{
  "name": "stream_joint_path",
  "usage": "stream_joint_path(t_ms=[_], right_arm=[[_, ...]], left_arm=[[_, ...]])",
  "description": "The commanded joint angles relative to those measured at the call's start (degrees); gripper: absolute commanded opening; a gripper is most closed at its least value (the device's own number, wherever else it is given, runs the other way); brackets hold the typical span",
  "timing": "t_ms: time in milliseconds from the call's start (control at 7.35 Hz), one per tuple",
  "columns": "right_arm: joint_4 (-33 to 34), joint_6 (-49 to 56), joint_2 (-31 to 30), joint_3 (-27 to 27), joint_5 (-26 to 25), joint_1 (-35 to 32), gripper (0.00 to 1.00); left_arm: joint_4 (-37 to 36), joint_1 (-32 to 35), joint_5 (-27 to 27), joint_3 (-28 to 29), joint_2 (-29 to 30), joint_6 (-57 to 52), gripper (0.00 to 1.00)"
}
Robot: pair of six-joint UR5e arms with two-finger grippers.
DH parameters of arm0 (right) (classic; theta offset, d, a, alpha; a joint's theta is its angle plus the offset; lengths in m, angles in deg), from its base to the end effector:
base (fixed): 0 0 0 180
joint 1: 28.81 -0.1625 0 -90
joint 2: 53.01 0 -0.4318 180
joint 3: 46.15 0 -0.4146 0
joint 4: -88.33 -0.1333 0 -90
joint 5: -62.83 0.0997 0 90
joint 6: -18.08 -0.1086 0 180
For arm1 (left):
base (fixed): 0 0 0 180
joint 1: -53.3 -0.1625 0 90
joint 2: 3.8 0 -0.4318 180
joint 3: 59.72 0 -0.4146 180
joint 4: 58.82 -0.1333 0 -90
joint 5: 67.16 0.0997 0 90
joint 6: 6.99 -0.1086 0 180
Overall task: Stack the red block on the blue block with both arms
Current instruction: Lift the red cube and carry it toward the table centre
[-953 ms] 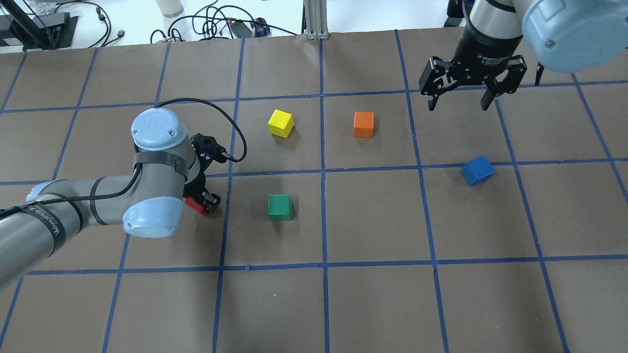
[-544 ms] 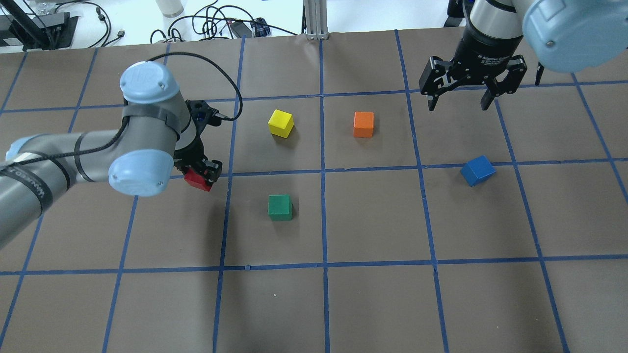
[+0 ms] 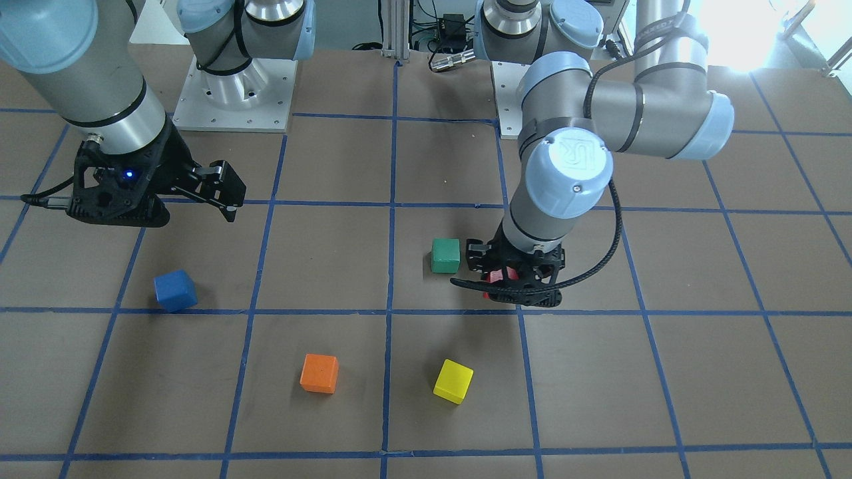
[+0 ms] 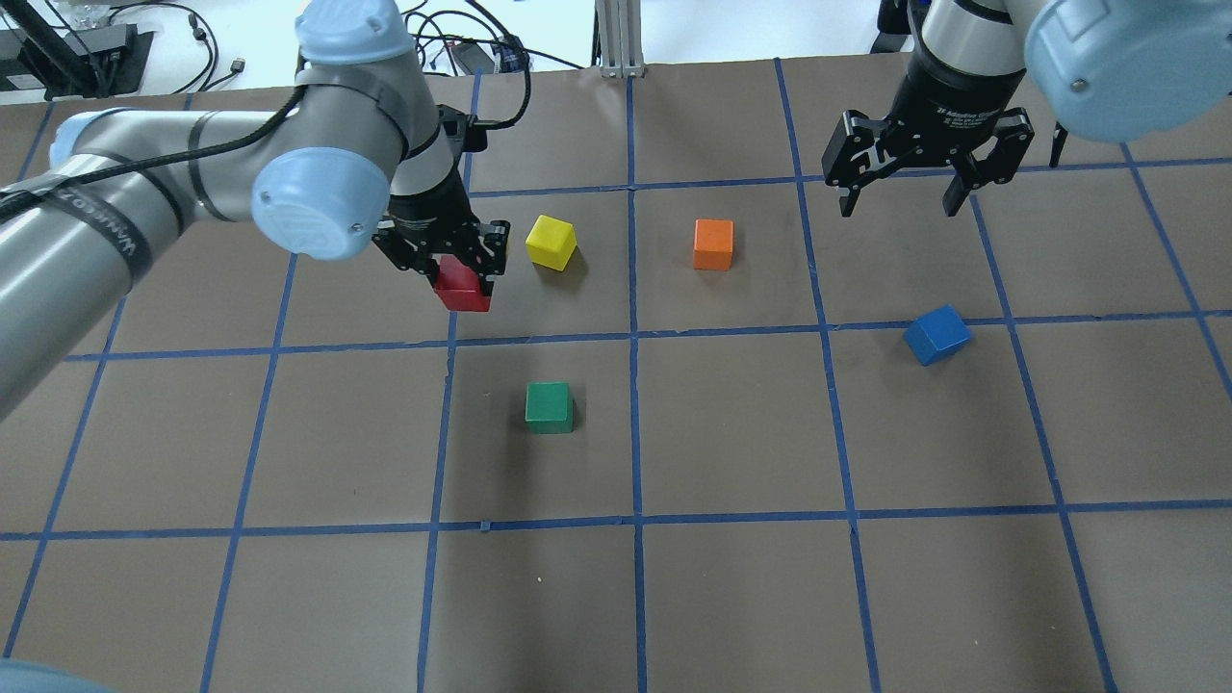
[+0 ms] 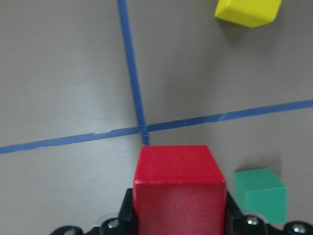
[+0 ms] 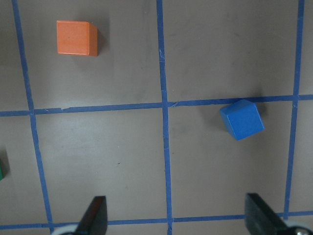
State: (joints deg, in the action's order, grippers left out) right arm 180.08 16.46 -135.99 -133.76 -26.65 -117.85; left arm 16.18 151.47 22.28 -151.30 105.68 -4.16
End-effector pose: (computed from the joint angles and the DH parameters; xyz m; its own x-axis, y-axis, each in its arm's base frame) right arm 0.1249 -0.5623 0.4441 -0.9989 0.0454 -0.0076 0.0450 0.9977 0.0505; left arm -0.2209 -0.5932 0.3021 -0.9957 0.0923 0.0045 0.0923 0.9901 0.1059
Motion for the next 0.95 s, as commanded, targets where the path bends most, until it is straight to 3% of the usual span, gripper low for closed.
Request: stream_joint_path(t_ms=[0, 408, 817], right_arm=[[0.00, -0.40, 0.01, -0.01, -0.09, 0.00, 1.00], [0.00, -0.40, 0.01, 0.25, -0.18, 0.00, 1.00], [0.00, -0.40, 0.01, 0.07, -0.09, 0.00, 1.00]], left_arm=[[0.06, 6.74, -0.14, 5.34, 5.45, 10.91, 0.01], [0.15, 12.03, -3.37, 12.11, 12.31, 18.33, 0.01], [0.15, 15.38, -3.39, 13.01, 16.89, 18.52, 0.01]])
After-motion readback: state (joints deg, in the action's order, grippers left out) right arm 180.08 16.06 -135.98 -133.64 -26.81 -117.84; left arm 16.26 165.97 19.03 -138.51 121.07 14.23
